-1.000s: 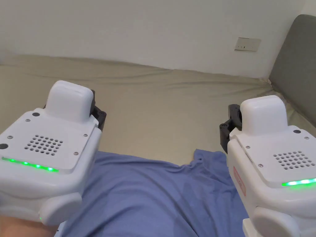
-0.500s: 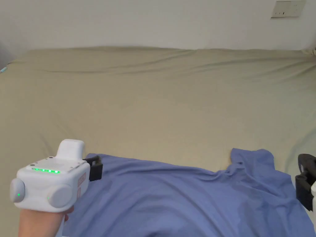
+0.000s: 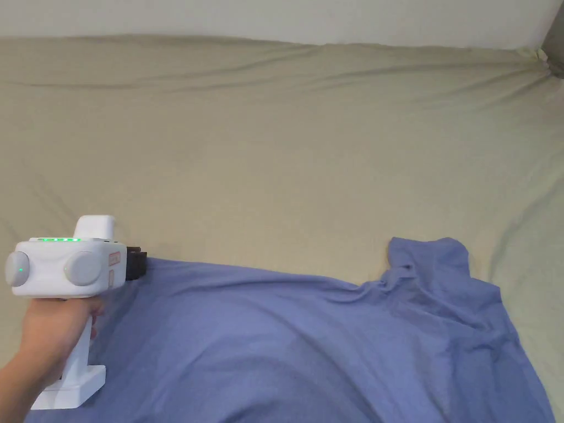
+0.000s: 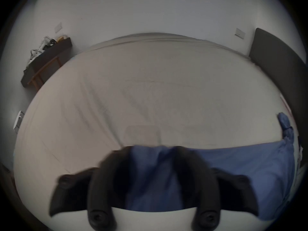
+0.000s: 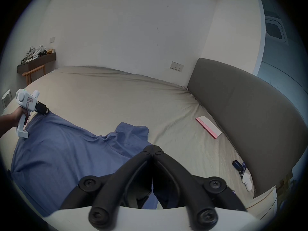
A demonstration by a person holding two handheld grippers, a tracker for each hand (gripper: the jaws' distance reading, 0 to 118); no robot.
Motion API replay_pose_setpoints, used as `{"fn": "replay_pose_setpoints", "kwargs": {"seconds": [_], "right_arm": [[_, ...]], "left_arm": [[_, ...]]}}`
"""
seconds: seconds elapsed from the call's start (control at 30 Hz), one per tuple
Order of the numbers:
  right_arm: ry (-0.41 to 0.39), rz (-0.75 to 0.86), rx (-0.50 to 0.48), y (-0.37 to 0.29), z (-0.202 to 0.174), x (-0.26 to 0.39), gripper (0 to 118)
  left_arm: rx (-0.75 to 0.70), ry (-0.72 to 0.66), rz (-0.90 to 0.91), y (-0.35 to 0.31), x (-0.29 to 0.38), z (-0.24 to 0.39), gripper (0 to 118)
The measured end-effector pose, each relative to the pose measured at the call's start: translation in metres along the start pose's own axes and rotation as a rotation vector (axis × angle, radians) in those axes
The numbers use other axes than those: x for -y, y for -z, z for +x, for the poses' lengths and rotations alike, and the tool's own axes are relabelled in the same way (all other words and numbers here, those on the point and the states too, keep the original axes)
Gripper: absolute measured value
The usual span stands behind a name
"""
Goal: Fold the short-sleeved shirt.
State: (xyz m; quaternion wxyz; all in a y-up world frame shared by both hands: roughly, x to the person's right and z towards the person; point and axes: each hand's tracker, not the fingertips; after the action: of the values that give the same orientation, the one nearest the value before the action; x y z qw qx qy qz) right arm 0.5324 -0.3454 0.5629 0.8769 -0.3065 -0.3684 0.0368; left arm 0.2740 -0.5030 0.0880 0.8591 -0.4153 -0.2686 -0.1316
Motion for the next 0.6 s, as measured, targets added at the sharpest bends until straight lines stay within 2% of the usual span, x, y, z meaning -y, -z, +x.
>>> {"fn": "replay_pose_setpoints", "kwargs": {"seconds": [0.03, 0.13, 0.3, 0.33, 0.37, 0.4, 0.43, 0.47, 0.6], "right_arm": [[0.006, -0.004, 0.001, 0.003, 0.0, 0.0, 2], [0.014, -0.014, -0.001, 0.014, 0.004, -0.001, 2], [0.033, -0.064, -0.06, 0.046, 0.016, -0.009, 4], [0.038, -0.083, -0.068, 0.058, 0.021, -0.008, 11], [0.046, -0.121, -0.098, 0.071, 0.024, -0.008, 26], [0.049, -0.163, -0.119, 0.085, 0.026, -0.008, 60], [0.038, -0.235, -0.129, 0.105, 0.028, -0.007, 89], [0.04, -0.316, -0.195, 0.123, 0.027, -0.003, 105], [0.047, -0.45, -0.188, 0.186, 0.023, 0.022, 108]], "left_arm": [[0.046, 0.002, 0.008, -0.005, 0.001, 0.005, 1], [-0.072, 0.208, 0.081, -0.021, 0.004, 0.027, 1], [-0.02, 0.118, 0.228, -0.092, 0.003, 0.021, 1], [-0.009, 0.124, 0.251, -0.109, 0.004, 0.021, 1], [-0.009, 0.134, 0.285, -0.126, 0.007, 0.022, 1], [-0.018, 0.161, 0.303, -0.136, 0.008, 0.018, 1], [-0.031, 0.187, 0.326, -0.149, 0.011, 0.019, 1], [-0.038, 0.208, 0.341, -0.161, 0.015, 0.019, 1], [-0.033, 0.212, 0.346, -0.189, 0.031, 0.014, 1]]}}
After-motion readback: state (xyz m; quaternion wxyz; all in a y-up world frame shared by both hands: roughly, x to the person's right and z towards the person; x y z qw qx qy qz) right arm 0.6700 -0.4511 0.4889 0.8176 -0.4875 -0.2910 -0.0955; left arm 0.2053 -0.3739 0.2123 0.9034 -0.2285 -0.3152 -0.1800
